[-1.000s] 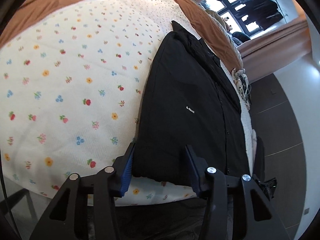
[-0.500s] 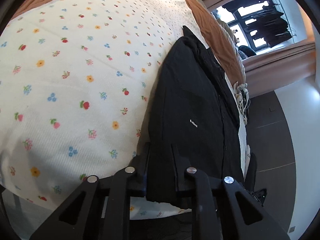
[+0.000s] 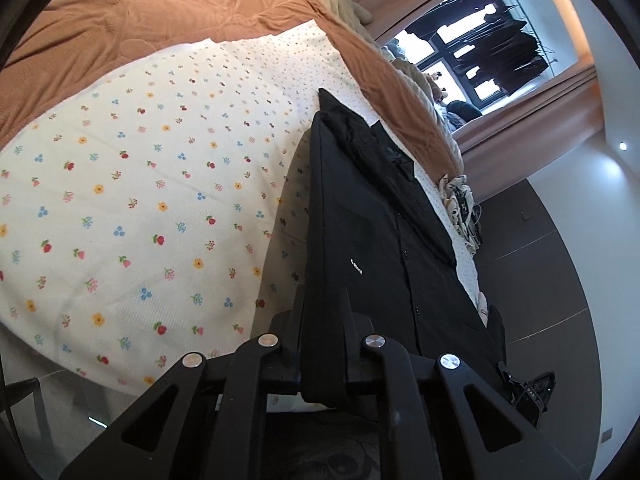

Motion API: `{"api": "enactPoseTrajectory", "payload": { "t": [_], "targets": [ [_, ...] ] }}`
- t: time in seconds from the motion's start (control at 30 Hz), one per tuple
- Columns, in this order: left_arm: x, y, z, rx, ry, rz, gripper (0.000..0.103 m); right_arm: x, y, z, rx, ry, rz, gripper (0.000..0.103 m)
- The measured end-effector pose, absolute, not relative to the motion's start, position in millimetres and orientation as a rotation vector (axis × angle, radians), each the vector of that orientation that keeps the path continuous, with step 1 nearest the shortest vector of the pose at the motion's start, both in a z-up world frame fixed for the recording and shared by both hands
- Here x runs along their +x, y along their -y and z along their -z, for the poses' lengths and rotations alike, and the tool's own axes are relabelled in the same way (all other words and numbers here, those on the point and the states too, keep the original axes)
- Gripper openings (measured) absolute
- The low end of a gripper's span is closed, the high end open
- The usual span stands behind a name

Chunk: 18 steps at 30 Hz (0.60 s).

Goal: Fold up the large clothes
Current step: 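Lift the hem with both tools and fold it over toward the collar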

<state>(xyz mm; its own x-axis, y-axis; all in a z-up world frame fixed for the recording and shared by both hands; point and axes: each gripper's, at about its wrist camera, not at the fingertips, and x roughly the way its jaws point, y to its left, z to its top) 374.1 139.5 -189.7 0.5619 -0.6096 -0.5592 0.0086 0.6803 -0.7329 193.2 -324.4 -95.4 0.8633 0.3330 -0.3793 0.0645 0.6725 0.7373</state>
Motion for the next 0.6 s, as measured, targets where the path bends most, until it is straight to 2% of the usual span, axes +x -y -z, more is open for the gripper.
{"api": "enactPoseTrajectory", "payload": {
  "t": [0.33, 0.6],
  "targets": [
    [340, -155, 161, -0.762, -0.850, 0.452, 0.013, 161, 326, 70, 0.790, -0.480, -0.182, 0.001],
    [300, -175, 114, -0.784, -0.723, 0.489, 0.013, 133, 325, 43, 0.798, -0.421, -0.245, 0.001]
  ]
}}
